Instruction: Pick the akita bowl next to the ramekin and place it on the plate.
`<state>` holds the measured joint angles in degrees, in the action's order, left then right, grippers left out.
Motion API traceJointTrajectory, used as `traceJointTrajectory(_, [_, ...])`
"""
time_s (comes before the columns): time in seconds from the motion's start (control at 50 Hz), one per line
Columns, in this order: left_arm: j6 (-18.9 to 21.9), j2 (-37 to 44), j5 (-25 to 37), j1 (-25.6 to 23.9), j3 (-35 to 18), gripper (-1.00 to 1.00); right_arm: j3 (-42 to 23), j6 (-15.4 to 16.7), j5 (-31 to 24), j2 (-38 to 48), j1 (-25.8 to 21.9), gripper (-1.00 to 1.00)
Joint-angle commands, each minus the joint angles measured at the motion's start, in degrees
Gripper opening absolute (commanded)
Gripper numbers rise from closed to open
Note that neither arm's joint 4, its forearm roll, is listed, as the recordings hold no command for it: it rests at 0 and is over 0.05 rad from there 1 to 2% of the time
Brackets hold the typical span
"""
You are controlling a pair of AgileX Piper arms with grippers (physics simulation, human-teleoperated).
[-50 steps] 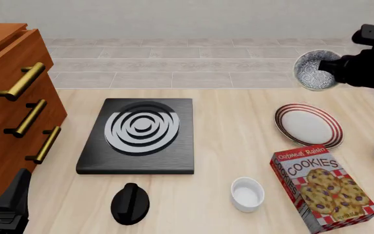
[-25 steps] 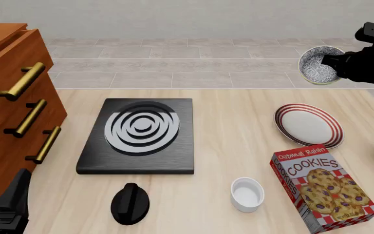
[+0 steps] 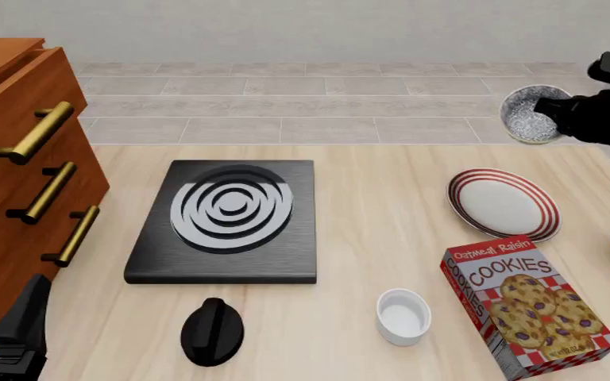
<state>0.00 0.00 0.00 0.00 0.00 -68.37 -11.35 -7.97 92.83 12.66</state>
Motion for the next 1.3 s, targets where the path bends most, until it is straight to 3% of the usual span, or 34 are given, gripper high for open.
traceJointTrajectory(0.02, [0.0, 0.0, 0.0, 0.0, 0.0, 1.00, 0.7, -0.8, 2.5, 2.0, 1.4, -1.00])
traceJointTrajectory(1.3, [0.0, 0.0, 0.0, 0.0, 0.0, 1.00, -2.5, -1.1, 7.1, 15.3, 2.8, -1.00])
